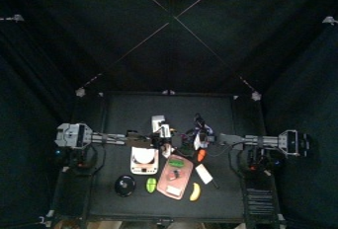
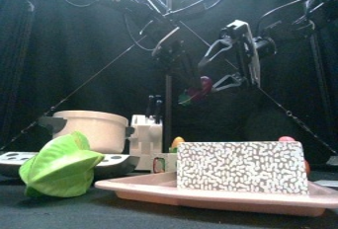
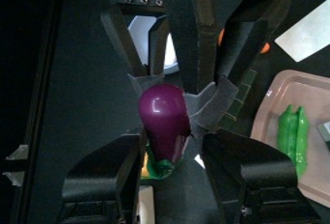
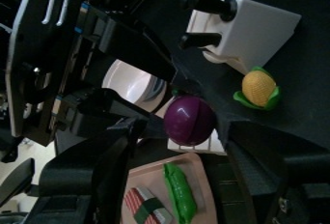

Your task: Hand over eggplant

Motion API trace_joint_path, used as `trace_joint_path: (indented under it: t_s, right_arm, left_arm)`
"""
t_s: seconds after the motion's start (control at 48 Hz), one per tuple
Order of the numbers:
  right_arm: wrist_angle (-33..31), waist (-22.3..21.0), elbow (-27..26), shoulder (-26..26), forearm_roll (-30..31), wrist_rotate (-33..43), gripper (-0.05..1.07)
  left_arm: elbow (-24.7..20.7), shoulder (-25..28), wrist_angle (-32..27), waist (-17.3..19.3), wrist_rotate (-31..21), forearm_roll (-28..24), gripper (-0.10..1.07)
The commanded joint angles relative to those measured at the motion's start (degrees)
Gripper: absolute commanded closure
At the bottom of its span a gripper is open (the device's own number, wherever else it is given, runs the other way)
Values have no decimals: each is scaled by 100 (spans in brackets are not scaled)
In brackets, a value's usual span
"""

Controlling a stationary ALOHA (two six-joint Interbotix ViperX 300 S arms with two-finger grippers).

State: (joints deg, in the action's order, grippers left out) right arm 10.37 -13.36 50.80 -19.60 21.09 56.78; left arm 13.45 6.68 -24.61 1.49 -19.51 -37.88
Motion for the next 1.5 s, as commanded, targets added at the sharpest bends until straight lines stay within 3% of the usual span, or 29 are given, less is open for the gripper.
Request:
trace_joint_path:
  t_s: [0.0, 0.25, 0.583, 1.125, 1.312, 1.479]
  right_arm:
    - [35, -35, -167, -53, -35, 0, 9]
    - [18, -132, -220, -26, -79, 9, 16]
    - [-220, -149, -246, -105, -202, 9, 50]
    - [-536, -88, -211, -237, -343, 18, 50]
    - [-562, -114, -149, -255, -343, 18, 50]
    - [-694, -114, -141, -299, -343, 18, 50]
  left_arm:
    - [-264, -149, 62, -18, -9, -97, 20]
    - [-290, -158, 70, -26, 0, -220, 20]
    - [-255, -88, 62, 0, -44, -211, 19]
    - [-193, -88, 79, 44, -62, -62, -1]
    - [53, -281, 211, 53, -62, -44, -1]
    - [492, -633, 765, 70, -70, 149, -1]
